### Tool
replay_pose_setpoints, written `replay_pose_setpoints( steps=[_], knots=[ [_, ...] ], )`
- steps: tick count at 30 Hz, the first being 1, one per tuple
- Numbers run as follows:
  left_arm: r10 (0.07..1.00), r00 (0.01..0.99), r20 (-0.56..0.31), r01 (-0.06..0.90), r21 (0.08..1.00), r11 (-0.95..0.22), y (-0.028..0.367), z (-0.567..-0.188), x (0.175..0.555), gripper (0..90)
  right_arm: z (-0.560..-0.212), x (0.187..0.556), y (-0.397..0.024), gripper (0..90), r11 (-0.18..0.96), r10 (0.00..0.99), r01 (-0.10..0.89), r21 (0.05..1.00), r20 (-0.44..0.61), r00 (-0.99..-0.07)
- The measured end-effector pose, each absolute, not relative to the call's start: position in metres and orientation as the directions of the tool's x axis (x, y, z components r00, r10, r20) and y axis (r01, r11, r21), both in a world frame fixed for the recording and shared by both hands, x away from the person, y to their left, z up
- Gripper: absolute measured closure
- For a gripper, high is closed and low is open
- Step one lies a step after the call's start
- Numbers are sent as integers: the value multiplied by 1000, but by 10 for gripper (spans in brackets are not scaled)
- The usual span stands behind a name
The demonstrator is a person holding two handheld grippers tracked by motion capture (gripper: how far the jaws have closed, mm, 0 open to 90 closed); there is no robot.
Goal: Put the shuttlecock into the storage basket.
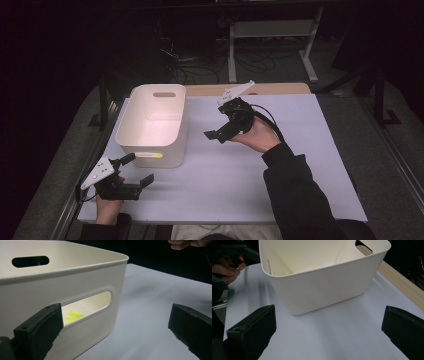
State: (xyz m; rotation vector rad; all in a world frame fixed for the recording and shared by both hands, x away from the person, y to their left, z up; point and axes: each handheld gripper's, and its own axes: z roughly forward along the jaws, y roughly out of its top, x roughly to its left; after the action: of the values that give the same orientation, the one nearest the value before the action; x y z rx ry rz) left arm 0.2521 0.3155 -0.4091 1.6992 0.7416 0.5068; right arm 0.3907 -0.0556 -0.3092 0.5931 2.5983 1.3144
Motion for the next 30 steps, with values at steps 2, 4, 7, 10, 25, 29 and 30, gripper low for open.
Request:
replay_pose_setpoints(
  steps=[2, 4, 7, 10, 25, 29, 30],
  knots=[
    [706, 706, -49, 210, 967, -143, 316, -409, 252, 0, -311, 390, -58, 0, 533, 425, 274, 801, 27, -905],
    [706, 706, -50, 210, 967, -142, 315, -409, 252, 0, -312, 389, -62, 0, 528, 426, 275, 803, 30, -904],
    [706, 707, -50, 211, 967, -143, 315, -409, 252, 0, -315, 387, -66, 0, 523, 427, 280, 805, 37, -903],
    [706, 706, -49, 211, 967, -144, 315, -409, 252, 0, -318, 386, -71, 0, 520, 433, 286, 805, 41, -900],
    [707, 705, -49, 212, 967, -144, 315, -409, 252, 0, -327, 379, -89, 0, 508, 455, 304, 806, 49, -889],
    [707, 705, -49, 212, 967, -145, 315, -409, 252, 0, -330, 377, -96, 0, 495, 461, 317, 809, 64, -885],
    [708, 704, -49, 213, 966, -144, 315, -409, 252, 0, -331, 376, -97, 0, 493, 464, 321, 809, 68, -883]
  ],
)
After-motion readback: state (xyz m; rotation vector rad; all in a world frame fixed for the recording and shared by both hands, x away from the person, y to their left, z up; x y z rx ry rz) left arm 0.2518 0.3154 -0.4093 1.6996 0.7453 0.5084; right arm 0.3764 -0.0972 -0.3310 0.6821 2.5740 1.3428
